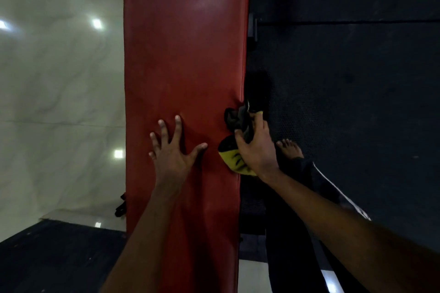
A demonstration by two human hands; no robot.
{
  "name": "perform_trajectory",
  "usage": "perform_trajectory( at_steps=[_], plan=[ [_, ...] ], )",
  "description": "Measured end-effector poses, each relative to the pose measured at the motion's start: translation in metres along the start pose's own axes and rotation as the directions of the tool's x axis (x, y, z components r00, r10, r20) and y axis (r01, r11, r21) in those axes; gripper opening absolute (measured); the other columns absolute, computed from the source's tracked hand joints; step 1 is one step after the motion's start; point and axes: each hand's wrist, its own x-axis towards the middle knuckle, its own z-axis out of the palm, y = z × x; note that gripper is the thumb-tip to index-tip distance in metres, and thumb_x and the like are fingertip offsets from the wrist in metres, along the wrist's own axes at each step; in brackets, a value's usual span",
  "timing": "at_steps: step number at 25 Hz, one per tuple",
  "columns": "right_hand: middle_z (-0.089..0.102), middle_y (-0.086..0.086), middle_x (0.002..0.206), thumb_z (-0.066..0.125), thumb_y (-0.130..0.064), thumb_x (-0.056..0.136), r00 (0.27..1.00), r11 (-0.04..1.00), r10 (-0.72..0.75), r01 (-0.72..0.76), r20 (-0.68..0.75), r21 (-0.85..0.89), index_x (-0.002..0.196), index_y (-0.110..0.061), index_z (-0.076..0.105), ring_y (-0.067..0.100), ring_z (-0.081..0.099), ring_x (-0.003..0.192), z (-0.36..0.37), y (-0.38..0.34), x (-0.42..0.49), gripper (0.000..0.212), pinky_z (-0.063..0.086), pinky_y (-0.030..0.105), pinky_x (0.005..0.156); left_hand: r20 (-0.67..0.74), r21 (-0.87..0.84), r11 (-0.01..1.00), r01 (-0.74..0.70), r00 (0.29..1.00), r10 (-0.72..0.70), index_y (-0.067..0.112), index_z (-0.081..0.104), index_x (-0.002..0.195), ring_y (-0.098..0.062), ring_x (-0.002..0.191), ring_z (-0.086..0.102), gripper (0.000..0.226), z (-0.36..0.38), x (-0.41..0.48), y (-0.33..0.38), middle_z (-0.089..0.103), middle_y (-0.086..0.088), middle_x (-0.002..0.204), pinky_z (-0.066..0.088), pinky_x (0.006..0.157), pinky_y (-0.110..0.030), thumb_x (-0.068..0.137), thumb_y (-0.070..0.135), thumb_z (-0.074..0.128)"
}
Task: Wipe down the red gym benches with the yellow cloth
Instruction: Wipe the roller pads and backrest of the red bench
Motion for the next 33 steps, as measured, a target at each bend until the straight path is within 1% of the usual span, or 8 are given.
perform_trajectory(
  at_steps=[6,9,16,23,26,28,31,33],
  plan=[
    [0.059,-0.002,0.122,0.064,-0.041,0.089,0.999,0.996,0.039,-0.036,-0.032,0.084,0.128,-0.027,0.046,0.017,0.06,0.11,-0.006,-0.006,0.035,0.045,0.051,0.039,0.094,-0.053,-0.055,0.998,-0.021,0.998,0.018,0.052,0.006,0.156,-0.036,0.154,-0.008,0.104,0.007,0.001,-0.005,-0.007,0.003,0.169,0.012,0.113,-0.073,0.072,0.08,0.061],
    [0.054,0.002,0.12,0.063,-0.035,0.093,0.998,0.999,0.021,-0.02,-0.058,0.031,0.13,-0.022,0.046,0.017,0.057,0.102,0.0,-0.006,0.026,0.042,0.044,0.031,0.083,-0.068,-0.045,0.999,-0.019,0.998,0.016,0.053,0.005,0.156,-0.037,0.154,-0.008,0.105,0.008,0.002,-0.005,-0.007,0.002,0.169,0.012,0.112,-0.074,0.071,0.081,0.061],
    [0.041,0.008,0.133,0.062,-0.03,0.097,0.981,0.998,-0.002,0.015,0.193,-0.066,0.144,-0.01,0.031,0.025,0.052,0.119,0.015,0.051,-0.057,0.06,0.045,0.031,0.095,-0.082,0.027,1.0,-0.01,0.997,0.012,0.05,0.003,0.157,-0.037,0.154,-0.006,0.104,0.01,0.001,-0.006,-0.007,0.002,0.169,0.015,0.114,-0.073,0.073,0.085,0.054],
    [0.051,0.003,0.127,0.067,-0.036,0.092,0.998,0.998,0.018,-0.021,0.064,0.058,0.133,-0.02,0.045,0.019,0.056,0.114,0.018,0.055,-0.048,0.049,0.05,0.043,0.098,-0.148,0.029,0.995,-0.093,0.984,0.097,0.038,0.009,0.16,-0.034,0.155,-0.002,0.094,0.022,-0.025,-0.014,0.0,-0.006,0.17,0.014,0.118,-0.067,0.086,0.076,0.052],
    [0.044,0.008,0.138,0.064,-0.033,0.096,1.0,0.999,0.013,-0.013,0.011,0.041,0.151,-0.014,0.031,0.022,0.053,0.121,0.032,0.061,-0.077,0.067,0.048,0.033,0.096,-0.084,0.076,0.989,-0.126,0.988,0.132,0.038,0.005,0.161,-0.034,0.155,-0.003,0.093,0.035,-0.065,-0.042,-0.003,-0.009,0.169,0.012,0.119,-0.064,0.088,0.075,0.049],
    [0.043,0.011,0.135,0.064,-0.03,0.096,1.0,1.0,-0.023,0.023,0.018,0.009,0.151,-0.009,0.028,0.026,0.053,0.12,0.041,0.072,-0.103,0.069,0.05,0.038,0.099,-0.025,0.108,0.991,-0.072,0.997,0.075,0.045,-0.003,0.158,-0.035,0.154,-0.008,0.096,0.039,-0.088,-0.061,-0.011,-0.007,0.169,0.01,0.118,-0.065,0.084,0.079,0.049],
    [0.041,0.01,0.131,0.064,-0.031,0.095,0.991,0.998,-0.02,0.028,0.136,-0.055,0.144,-0.007,0.033,0.026,0.051,0.119,0.043,0.093,-0.138,0.063,0.05,0.046,0.101,0.014,0.098,0.995,0.008,1.0,-0.01,0.052,-0.011,0.154,-0.039,0.153,-0.011,0.101,0.045,-0.11,-0.078,-0.018,-0.008,0.167,0.01,0.118,-0.068,0.079,0.083,0.049],
    [0.04,0.009,0.134,0.064,-0.029,0.096,0.98,0.999,0.011,-0.002,0.201,-0.044,0.145,-0.008,0.033,0.024,0.049,0.124,0.037,0.099,-0.147,0.062,0.046,0.04,0.107,0.032,0.07,0.997,0.036,0.999,-0.039,0.053,-0.014,0.153,-0.039,0.153,-0.012,0.105,0.051,-0.121,-0.085,-0.02,-0.009,0.166,0.011,0.118,-0.069,0.077,0.083,0.051]
  ],
)
